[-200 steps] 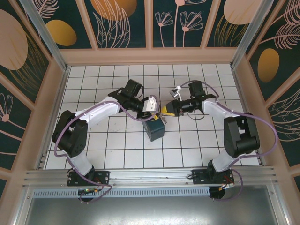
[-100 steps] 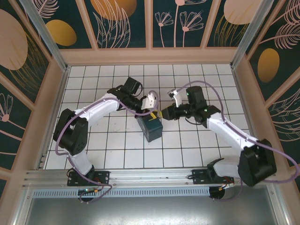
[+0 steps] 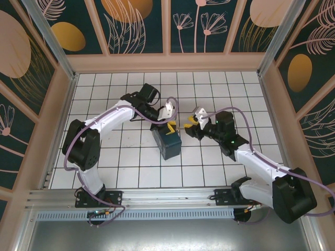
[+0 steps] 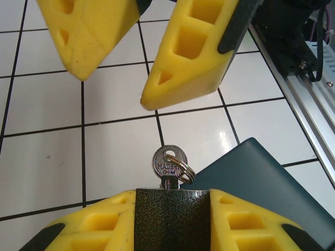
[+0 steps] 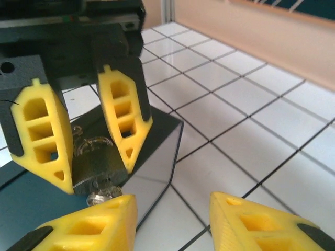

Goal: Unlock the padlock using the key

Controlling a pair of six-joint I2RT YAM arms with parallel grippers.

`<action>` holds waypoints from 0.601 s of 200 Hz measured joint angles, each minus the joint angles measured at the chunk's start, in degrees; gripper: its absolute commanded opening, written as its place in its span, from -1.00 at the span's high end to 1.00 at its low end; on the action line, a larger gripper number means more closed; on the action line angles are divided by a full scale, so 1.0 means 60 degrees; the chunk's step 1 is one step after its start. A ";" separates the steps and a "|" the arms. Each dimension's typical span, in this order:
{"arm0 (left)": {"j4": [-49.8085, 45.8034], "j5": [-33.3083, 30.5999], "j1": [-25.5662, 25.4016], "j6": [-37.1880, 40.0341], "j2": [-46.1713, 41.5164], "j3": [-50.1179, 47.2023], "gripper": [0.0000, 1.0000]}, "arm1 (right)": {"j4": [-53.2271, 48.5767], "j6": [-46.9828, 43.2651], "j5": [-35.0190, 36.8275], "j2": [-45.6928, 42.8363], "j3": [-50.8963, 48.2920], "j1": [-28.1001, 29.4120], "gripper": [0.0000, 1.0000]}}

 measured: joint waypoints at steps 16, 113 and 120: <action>-0.0160 0.0055 0.0007 0.0087 0.0076 0.0124 0.43 | 0.0197 -0.0535 0.0306 -0.0011 0.0000 0.0350 0.20; -0.0652 0.0109 0.0080 0.0426 0.0240 0.0368 0.43 | -0.0106 -0.2699 0.2430 -0.0375 -0.0310 0.1832 0.20; -0.0663 0.0138 0.0080 0.0433 0.0240 0.0368 0.43 | -0.0095 -0.2765 0.2524 -0.0375 -0.0324 0.1887 0.21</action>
